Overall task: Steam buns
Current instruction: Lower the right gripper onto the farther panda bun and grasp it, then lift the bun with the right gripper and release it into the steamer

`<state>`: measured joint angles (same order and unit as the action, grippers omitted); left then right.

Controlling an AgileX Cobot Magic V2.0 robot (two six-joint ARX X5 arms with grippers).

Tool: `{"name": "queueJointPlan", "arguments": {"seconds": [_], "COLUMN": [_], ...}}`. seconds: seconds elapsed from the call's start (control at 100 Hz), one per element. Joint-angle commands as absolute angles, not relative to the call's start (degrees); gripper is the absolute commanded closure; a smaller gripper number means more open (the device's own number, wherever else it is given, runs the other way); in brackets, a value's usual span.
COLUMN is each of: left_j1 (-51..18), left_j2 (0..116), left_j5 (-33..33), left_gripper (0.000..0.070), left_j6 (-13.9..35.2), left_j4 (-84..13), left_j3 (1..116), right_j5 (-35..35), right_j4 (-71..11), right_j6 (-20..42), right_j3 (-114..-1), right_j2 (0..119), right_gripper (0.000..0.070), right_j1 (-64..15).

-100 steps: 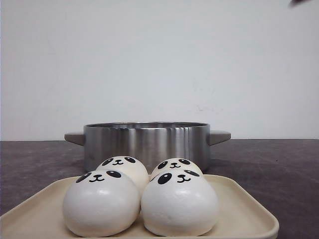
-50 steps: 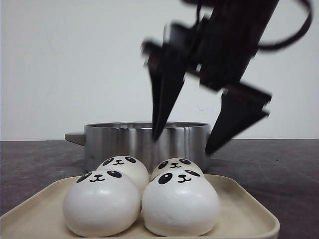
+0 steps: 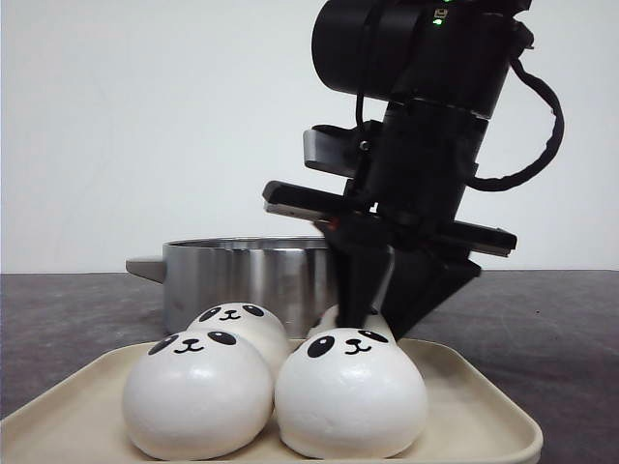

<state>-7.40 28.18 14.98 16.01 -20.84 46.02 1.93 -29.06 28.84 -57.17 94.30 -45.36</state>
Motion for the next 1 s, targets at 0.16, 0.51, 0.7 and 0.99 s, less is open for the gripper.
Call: {"name": "queueJointPlan", "arguments": {"seconds": [0.16, 0.51, 0.7, 0.99], "left_j1": [-7.5, -7.5, -7.5, -7.6], "left_j2": [28.5, 29.8, 31.1, 31.4], "left_j5": [14.8, 14.8, 14.9, 14.9], "left_gripper": [0.0033, 0.0033, 0.0033, 0.0033], "left_j6": [15.4, 15.4, 15.4, 15.4], "left_j4": [-20.3, -20.2, -20.3, -23.1], "left_j3": [46.6, 46.6, 46.6, 46.6], "right_j5": [6.2, -5.9, -5.4, -2.9], "right_j4": [-32.5, -32.5, -31.6, -30.9], "right_j6": [26.8, 13.6, 11.6, 13.3], "right_j3": [-62.7, -85.5, -90.2, -90.2], "right_j2": [86.3, 83.5, 94.9, 111.3], "right_gripper": [0.0695, 0.0696, 0.0695, 0.0695], "right_j1": [-48.1, -44.5, -38.3, -33.7]}}
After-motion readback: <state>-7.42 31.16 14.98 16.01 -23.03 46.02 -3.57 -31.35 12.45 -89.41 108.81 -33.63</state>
